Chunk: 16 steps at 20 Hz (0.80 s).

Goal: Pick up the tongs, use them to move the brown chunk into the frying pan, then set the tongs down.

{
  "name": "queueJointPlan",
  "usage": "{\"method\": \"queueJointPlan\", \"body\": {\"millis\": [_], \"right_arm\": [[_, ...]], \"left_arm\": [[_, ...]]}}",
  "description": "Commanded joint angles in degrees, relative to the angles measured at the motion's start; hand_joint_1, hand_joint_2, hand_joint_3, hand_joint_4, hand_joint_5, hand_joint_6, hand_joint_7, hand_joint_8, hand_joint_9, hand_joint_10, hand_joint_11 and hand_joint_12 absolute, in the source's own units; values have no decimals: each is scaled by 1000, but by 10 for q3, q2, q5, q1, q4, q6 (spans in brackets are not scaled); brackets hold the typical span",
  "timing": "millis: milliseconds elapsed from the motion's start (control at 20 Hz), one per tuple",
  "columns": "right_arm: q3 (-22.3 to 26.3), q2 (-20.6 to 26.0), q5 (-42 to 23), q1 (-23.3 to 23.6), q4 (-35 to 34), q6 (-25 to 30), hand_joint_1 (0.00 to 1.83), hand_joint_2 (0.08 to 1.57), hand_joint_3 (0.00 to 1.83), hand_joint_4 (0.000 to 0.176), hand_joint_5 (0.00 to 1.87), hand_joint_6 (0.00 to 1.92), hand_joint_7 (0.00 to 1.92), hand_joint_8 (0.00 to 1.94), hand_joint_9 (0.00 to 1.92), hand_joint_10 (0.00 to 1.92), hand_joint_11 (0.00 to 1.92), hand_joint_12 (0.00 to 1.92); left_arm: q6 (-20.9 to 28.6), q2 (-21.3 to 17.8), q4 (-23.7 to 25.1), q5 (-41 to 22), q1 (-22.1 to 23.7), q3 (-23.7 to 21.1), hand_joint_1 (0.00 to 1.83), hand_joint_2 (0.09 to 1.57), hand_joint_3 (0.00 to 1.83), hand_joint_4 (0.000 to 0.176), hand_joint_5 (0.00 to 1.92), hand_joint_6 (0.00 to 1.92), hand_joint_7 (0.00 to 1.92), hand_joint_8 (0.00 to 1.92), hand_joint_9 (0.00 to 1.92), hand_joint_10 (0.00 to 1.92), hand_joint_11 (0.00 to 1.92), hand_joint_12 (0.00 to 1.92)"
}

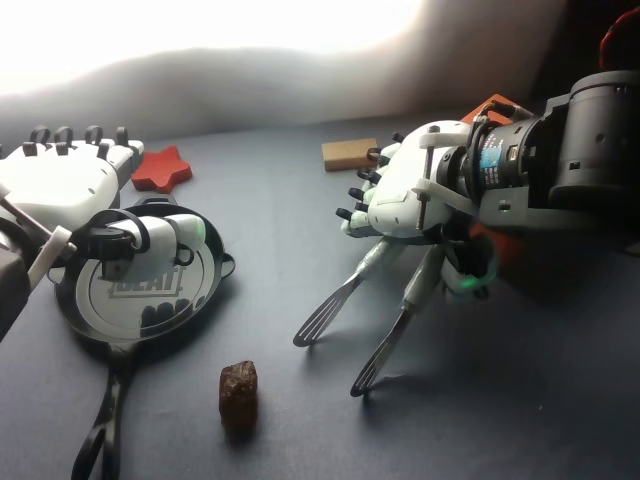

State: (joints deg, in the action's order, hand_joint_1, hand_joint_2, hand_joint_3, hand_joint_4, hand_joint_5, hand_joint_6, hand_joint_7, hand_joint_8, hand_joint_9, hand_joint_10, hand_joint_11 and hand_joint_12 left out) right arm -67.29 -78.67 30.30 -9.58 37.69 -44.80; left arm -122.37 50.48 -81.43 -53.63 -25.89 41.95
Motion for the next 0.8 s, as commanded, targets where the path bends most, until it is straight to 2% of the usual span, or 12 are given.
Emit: {"method": "queueJointPlan", "body": {"millis": [0, 50, 150, 200, 250, 350, 500, 550, 600, 750], "right_arm": [[-2, 2, -29, 5, 19, -3, 958, 1013, 18, 0, 196, 26, 233, 14, 209, 28, 0, 699], [-2, 2, -29, 5, 19, -2, 963, 1024, 18, 0, 251, 38, 273, 19, 241, 33, 0, 787], [-2, 2, -29, 4, 19, -2, 946, 1064, 24, 0, 317, 38, 337, 17, 289, 33, 0, 897], [-2, 2, -29, 4, 19, -2, 957, 1078, 24, 0, 350, 41, 382, 22, 323, 39, 0, 970], [-2, 2, -30, 4, 19, -2, 952, 1084, 23, 0, 407, 56, 449, 36, 385, 57, 0, 1114], [-1, 2, -30, 3, 19, -2, 926, 1104, 18, 0, 489, 56, 545, 23, 478, 62, 0, 1243], [-1, 2, -29, 3, 19, -2, 921, 1107, 17, 0, 499, 54, 557, 20, 489, 61, 0, 1256], [-1, 2, -28, 3, 19, -1, 930, 1104, 11, 0, 577, 64, 644, 22, 569, 72, 0, 1334], [-1, 3, -28, 4, 19, -1, 942, 1109, 10, 0, 670, 92, 730, 42, 662, 101, 56, 1377], [-1, 5, -27, 4, 19, -1, 948, 1129, 14, 0, 704, 75, 760, 19, 683, 85, 57, 1389]], "left_arm": [[-2, -5, 43, -39, 3, 1, 0, 1279, 0, 11, 19, 0, 38, 0, 34, 1, 0, 77], [-2, -5, 43, -39, 2, 1, 0, 1283, 1, 16, 7, 0, 40, 1, 36, 2, 0, 69], [0, -6, 37, -39, -1, 3, 0, 1289, 4, 10, 20, 6, 48, 4, 44, 5, 0, 63], [2, -6, 30, -39, -2, 4, 0, 1293, 2, 6, 39, 5, 59, 1, 57, 5, 0, 150], [9, -6, 28, -39, -5, 5, 0, 1295, 1, 11, 19, 3, 44, 0, 45, 4, 0, 117], [19, -6, 28, -39, -9, 6, 0, 1292, 0, 18, 19, 4, 44, 5, 42, 3, 0, 80], [24, -7, 28, -39, -11, 6, 0, 1292, 0, 19, 20, 4, 46, 6, 43, 4, 0, 79], [26, -7, 28, -39, -11, 6, 0, 1291, 0, 15, 13, 1, 45, 3, 47, 4, 0, 104], [30, -7, 28, -39, -12, 6, 0, 1284, 0, 18, 12, 5, 31, 4, 18, 6, 0, 6], [32, -8, 28, -39, -11, 6, 0, 1288, 0, 22, 15, 5, 33, 4, 31, 11, 13, 6]]}}
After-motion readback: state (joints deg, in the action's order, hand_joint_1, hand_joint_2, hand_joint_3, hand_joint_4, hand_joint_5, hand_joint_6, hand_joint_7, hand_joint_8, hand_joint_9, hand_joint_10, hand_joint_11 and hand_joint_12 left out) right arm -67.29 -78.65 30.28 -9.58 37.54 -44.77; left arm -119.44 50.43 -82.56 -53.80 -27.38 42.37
